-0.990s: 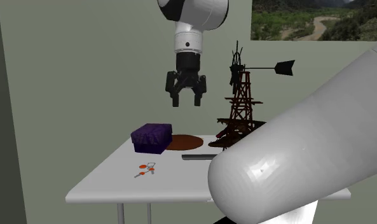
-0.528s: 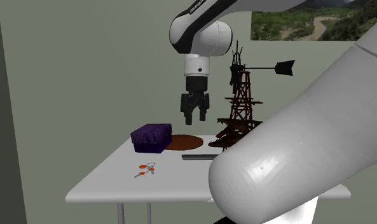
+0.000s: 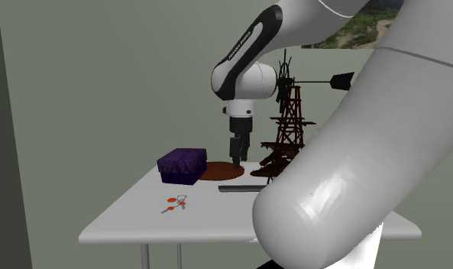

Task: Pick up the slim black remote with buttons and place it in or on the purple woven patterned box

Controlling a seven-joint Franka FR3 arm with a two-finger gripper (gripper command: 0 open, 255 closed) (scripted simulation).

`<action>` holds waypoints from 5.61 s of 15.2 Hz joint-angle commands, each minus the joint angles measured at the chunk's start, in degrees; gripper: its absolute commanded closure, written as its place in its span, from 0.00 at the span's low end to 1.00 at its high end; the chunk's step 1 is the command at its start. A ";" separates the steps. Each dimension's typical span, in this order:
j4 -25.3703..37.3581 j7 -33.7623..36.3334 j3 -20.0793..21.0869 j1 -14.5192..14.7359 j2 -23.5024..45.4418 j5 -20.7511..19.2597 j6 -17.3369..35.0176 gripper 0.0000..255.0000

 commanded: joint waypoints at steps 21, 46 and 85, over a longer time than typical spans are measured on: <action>5.25 -28.83 -11.02 6.81 27.42 11.72 23.31 0.00; 8.76 -24.75 -10.00 6.24 19.79 6.08 13.25 1.00; 37.05 -19.16 -4.29 10.24 24.83 10.31 -11.00 1.00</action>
